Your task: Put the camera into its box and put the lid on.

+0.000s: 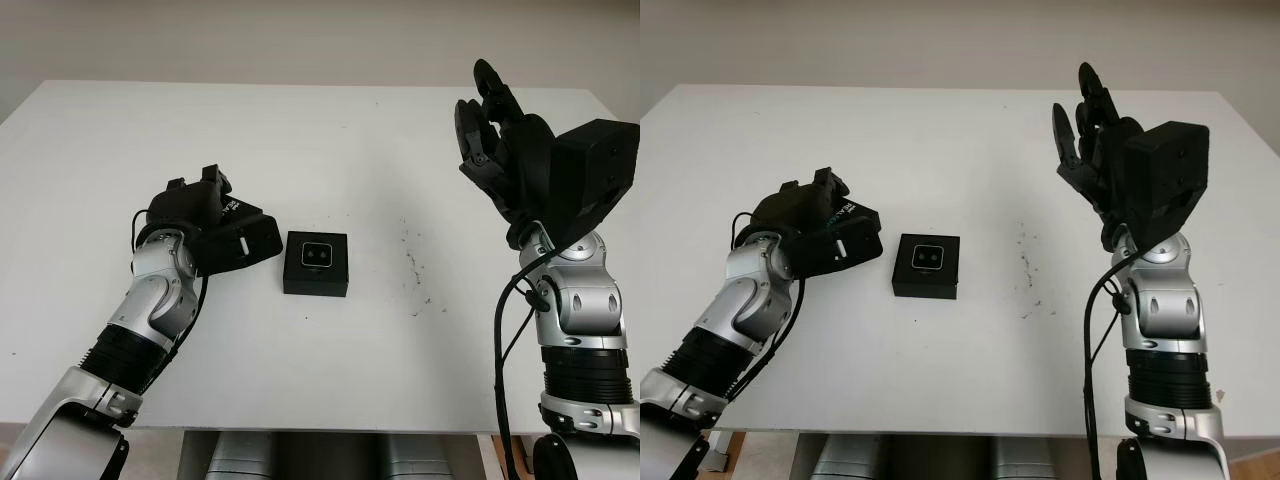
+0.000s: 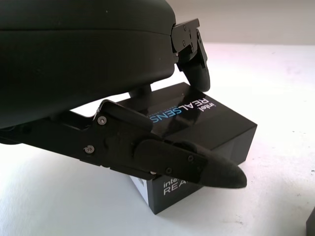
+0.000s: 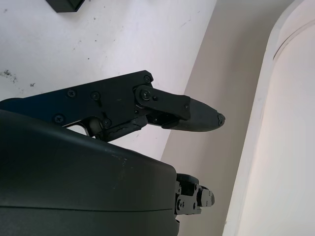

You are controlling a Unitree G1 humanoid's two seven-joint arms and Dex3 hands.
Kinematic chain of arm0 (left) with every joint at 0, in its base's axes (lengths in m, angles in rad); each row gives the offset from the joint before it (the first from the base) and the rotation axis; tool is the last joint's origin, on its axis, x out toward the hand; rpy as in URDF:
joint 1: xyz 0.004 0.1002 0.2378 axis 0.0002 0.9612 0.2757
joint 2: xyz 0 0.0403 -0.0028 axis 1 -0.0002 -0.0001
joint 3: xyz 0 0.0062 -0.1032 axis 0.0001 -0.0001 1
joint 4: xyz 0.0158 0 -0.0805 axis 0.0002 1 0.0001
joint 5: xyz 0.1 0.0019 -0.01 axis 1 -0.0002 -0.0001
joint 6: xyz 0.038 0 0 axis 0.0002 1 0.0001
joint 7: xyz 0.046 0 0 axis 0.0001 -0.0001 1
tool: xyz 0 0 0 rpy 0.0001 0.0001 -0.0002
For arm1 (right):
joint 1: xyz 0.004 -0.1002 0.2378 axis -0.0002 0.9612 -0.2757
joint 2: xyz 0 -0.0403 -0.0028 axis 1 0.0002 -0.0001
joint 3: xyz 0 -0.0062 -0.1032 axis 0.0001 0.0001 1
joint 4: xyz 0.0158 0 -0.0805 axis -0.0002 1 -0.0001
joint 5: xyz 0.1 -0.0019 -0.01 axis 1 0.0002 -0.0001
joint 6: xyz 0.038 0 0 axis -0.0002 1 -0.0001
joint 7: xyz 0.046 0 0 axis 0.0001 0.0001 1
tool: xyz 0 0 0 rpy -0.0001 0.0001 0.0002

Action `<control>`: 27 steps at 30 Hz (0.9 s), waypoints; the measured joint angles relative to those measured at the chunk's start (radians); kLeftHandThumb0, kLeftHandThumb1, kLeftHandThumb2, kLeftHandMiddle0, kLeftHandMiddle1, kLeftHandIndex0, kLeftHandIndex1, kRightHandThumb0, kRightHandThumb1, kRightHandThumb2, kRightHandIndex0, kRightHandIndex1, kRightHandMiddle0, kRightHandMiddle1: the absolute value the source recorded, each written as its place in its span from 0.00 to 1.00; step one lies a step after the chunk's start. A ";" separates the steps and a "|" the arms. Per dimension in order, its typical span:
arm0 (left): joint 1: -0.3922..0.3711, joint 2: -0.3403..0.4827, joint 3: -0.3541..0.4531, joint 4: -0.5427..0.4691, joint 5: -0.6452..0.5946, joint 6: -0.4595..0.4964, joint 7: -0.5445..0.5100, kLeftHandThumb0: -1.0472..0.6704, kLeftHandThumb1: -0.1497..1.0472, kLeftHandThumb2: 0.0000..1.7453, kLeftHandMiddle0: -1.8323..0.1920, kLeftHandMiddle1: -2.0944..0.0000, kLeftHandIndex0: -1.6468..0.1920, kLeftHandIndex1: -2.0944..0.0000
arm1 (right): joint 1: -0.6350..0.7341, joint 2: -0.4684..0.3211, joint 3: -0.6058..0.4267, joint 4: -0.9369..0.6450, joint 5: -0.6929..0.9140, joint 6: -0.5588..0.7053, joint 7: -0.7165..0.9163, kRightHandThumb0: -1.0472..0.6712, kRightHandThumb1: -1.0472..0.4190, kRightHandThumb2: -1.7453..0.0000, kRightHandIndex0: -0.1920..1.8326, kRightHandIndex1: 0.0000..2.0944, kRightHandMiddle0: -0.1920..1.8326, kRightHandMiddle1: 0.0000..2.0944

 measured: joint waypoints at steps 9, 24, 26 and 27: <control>0.018 0.024 0.007 0.011 -0.007 -0.106 0.096 0.55 0.90 0.03 0.78 0.25 0.71 0.41 | 0.002 0.000 0.002 0.000 -0.007 -0.001 0.001 0.31 0.00 0.67 0.08 0.03 0.09 0.03; 0.019 0.133 0.242 0.016 -0.406 -0.469 0.012 0.56 0.90 0.03 0.76 0.30 0.75 0.34 | 0.009 0.000 0.003 0.018 0.015 -0.042 0.012 0.29 0.00 0.68 0.09 0.03 0.09 0.03; 0.002 0.143 0.259 0.034 -0.438 -0.501 -0.006 0.55 0.91 0.03 0.77 0.28 0.76 0.32 | 0.009 0.000 0.003 0.019 0.014 -0.045 0.013 0.29 0.00 0.68 0.08 0.03 0.09 0.03; -0.006 0.149 0.266 0.041 -0.453 -0.516 -0.020 0.55 0.91 0.03 0.77 0.28 0.76 0.32 | 0.009 0.000 0.003 0.019 0.015 -0.046 0.013 0.29 0.00 0.68 0.08 0.03 0.09 0.03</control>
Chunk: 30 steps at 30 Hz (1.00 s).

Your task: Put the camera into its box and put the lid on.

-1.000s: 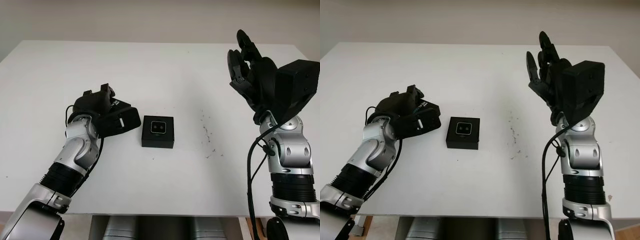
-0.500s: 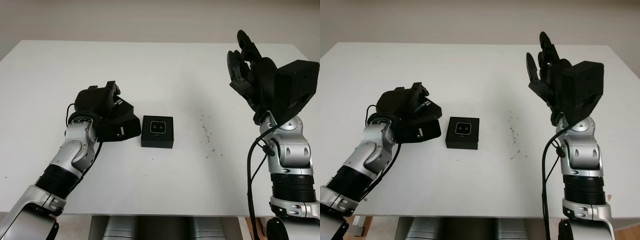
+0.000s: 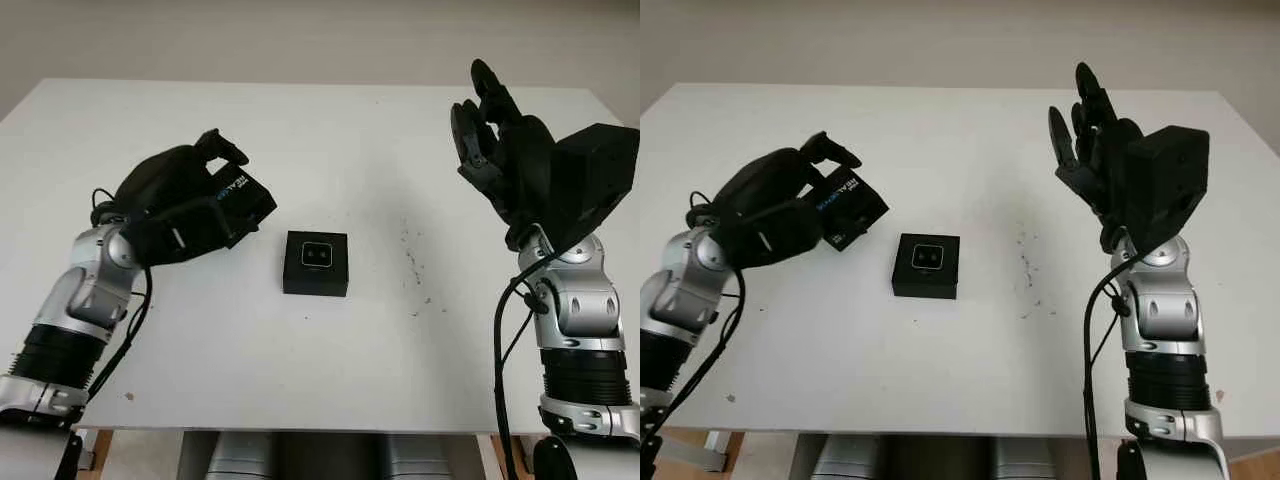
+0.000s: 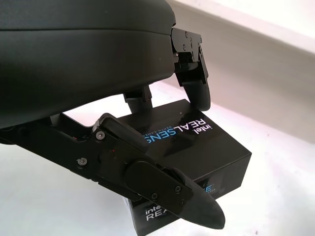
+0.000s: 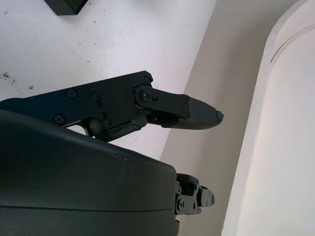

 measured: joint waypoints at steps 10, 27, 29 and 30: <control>-0.045 0.041 0.047 0.032 -0.158 -0.173 -0.157 0.55 0.91 0.03 0.74 0.32 0.76 0.30 | 0.000 0.000 0.000 -0.001 0.027 0.011 0.014 0.27 0.00 0.66 0.07 0.02 0.08 0.02; -0.026 0.015 -0.035 -0.007 -0.138 -0.365 -0.256 0.54 0.89 0.03 0.74 0.21 0.75 0.27 | 0.001 0.001 0.007 0.000 0.042 -0.009 0.032 0.24 0.00 0.63 0.07 0.02 0.08 0.02; -0.026 0.011 -0.045 0.021 -0.122 -0.420 -0.245 0.54 0.89 0.03 0.75 0.20 0.75 0.26 | 0.001 0.001 0.007 0.000 0.042 -0.009 0.032 0.24 0.00 0.63 0.07 0.02 0.08 0.02; -0.027 0.008 -0.053 0.037 -0.104 -0.452 -0.228 0.54 0.89 0.03 0.75 0.20 0.75 0.26 | 0.001 0.001 0.007 0.000 0.042 -0.009 0.032 0.24 0.00 0.63 0.07 0.02 0.08 0.02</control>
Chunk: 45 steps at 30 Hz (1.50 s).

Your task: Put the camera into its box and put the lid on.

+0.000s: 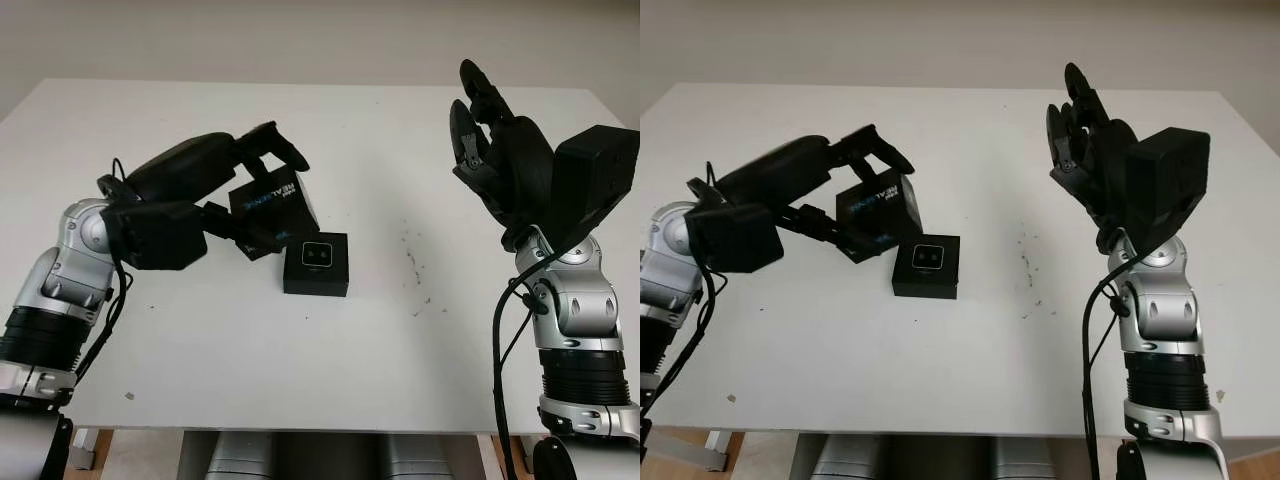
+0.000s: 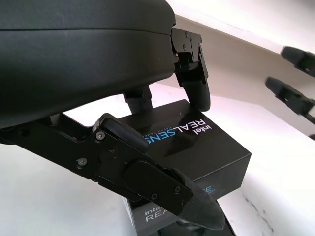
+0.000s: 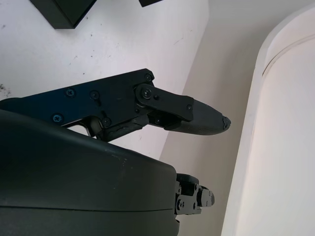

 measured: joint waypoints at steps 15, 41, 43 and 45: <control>-0.043 -0.032 -0.103 0.125 0.203 -0.200 0.117 0.56 0.92 0.03 0.80 0.13 0.78 0.23 | 0.004 0.000 0.000 0.000 0.001 0.001 0.007 0.24 0.00 0.64 0.07 0.03 0.08 0.02; -0.128 -0.099 -0.179 0.280 0.291 -0.249 0.247 0.57 0.92 0.03 0.81 0.05 0.80 0.18 | 0.011 -0.001 0.001 0.000 0.008 0.002 0.019 0.24 0.00 0.64 0.07 0.02 0.08 0.02; -0.132 -0.106 -0.181 0.293 0.291 -0.248 0.247 0.57 0.92 0.03 0.81 0.06 0.80 0.19 | 0.011 -0.001 0.001 0.000 0.008 0.002 0.020 0.24 0.00 0.64 0.06 0.02 0.07 0.02; -0.136 -0.109 -0.182 0.302 0.291 -0.244 0.247 0.57 0.91 0.03 0.81 0.06 0.80 0.20 | 0.012 -0.001 0.001 0.000 0.008 0.002 0.020 0.24 0.00 0.65 0.07 0.02 0.07 0.02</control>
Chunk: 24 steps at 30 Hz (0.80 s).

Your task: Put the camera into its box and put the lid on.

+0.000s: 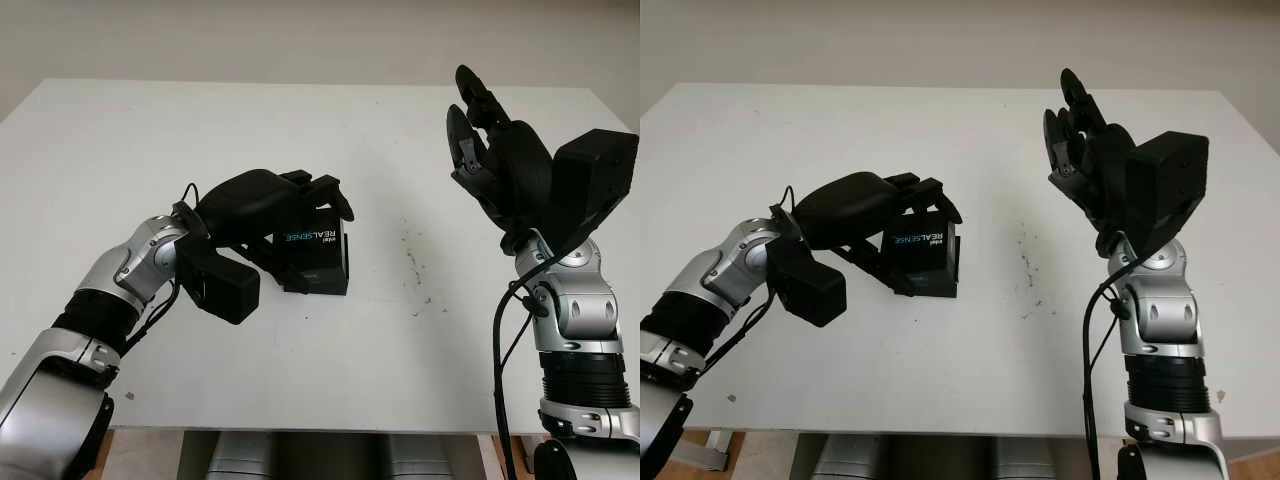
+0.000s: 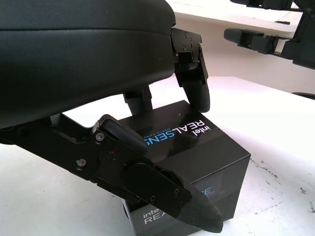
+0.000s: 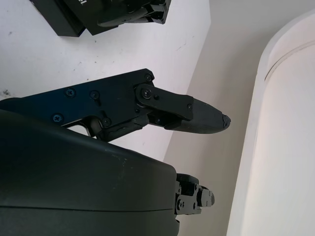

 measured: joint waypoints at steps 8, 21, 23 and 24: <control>-0.017 -0.015 -0.001 0.025 -0.013 0.018 -0.017 0.57 0.90 0.03 0.79 0.04 0.77 0.21 | 0.011 0.000 0.000 -0.004 0.000 0.004 0.000 0.24 0.00 0.64 0.06 0.02 0.07 0.02; -0.024 -0.031 -0.001 0.031 -0.045 0.030 -0.068 0.56 0.90 0.03 0.79 0.06 0.78 0.17 | 0.011 0.000 0.000 -0.008 0.000 0.007 -0.001 0.24 0.00 0.64 0.06 0.02 0.07 0.02; -0.025 -0.032 -0.001 0.032 -0.053 0.031 -0.073 0.56 0.89 0.03 0.78 0.08 0.78 0.18 | 0.011 0.000 0.000 -0.008 0.001 0.007 -0.001 0.24 0.00 0.64 0.06 0.02 0.06 0.02; -0.026 -0.033 -0.001 0.034 -0.056 0.030 -0.074 0.56 0.89 0.03 0.78 0.09 0.78 0.18 | 0.011 0.000 0.000 -0.008 0.001 0.007 -0.001 0.24 0.00 0.65 0.06 0.02 0.06 0.02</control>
